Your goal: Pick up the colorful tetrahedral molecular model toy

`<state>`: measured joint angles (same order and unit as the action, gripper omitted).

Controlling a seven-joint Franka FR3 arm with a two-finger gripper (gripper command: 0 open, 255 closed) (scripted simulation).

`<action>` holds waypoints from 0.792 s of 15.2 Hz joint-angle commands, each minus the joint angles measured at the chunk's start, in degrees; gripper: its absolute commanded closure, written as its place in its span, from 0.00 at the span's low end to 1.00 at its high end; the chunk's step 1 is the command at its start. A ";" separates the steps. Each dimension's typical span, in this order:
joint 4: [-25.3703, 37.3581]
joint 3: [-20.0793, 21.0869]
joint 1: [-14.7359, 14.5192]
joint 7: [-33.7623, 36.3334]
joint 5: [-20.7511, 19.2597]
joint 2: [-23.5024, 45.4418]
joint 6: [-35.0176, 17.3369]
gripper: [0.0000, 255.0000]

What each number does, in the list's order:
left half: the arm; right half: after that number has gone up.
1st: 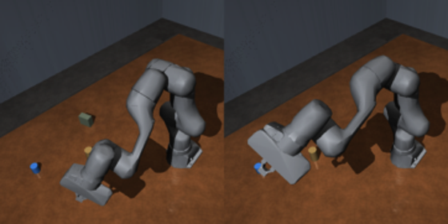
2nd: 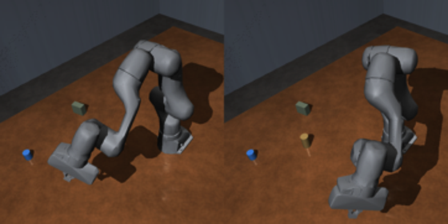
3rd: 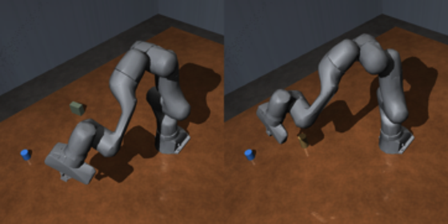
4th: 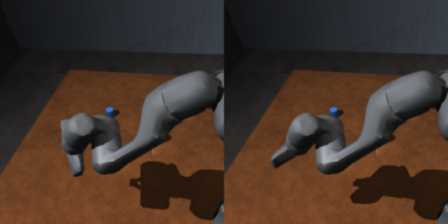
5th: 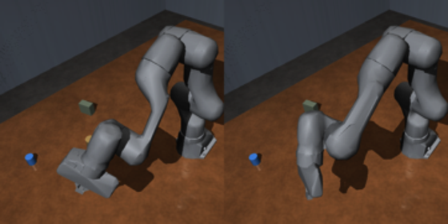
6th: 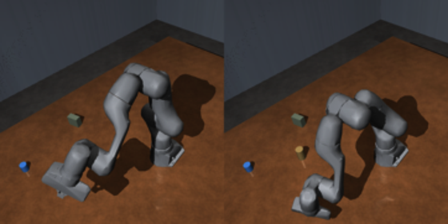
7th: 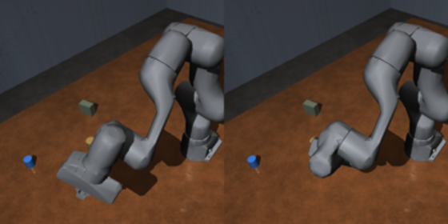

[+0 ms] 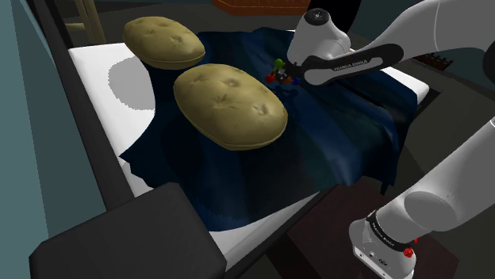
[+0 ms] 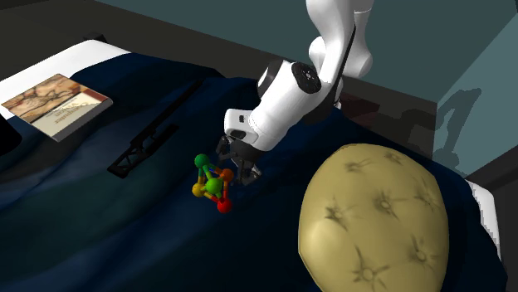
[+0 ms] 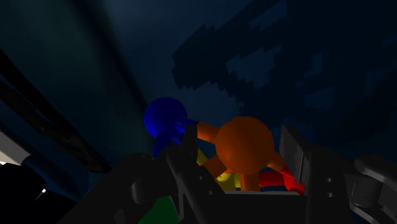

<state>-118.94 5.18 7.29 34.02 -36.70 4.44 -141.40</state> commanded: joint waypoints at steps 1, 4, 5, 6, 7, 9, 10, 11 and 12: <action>-0.02 -0.01 0.00 0.04 -0.03 0.05 -0.04 1.00; -0.03 -0.01 0.00 0.06 -0.05 0.06 -0.05 1.00; -0.03 -0.01 0.00 0.06 -0.04 0.05 -0.04 1.00; -0.01 -0.01 0.00 0.05 -0.04 0.06 -0.03 1.00; 0.00 -0.01 0.00 0.05 -0.04 0.07 -0.03 1.00; 0.30 0.06 0.00 -0.52 0.46 -0.29 0.51 1.00; 0.62 0.13 0.00 -1.06 0.94 -0.62 1.08 1.00; 0.96 0.19 -0.01 -1.60 1.42 -0.95 1.65 1.00; 1.30 0.25 -0.02 -2.13 1.88 -1.27 2.22 1.00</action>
<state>-117.94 5.38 7.26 32.46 -35.31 3.55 -139.75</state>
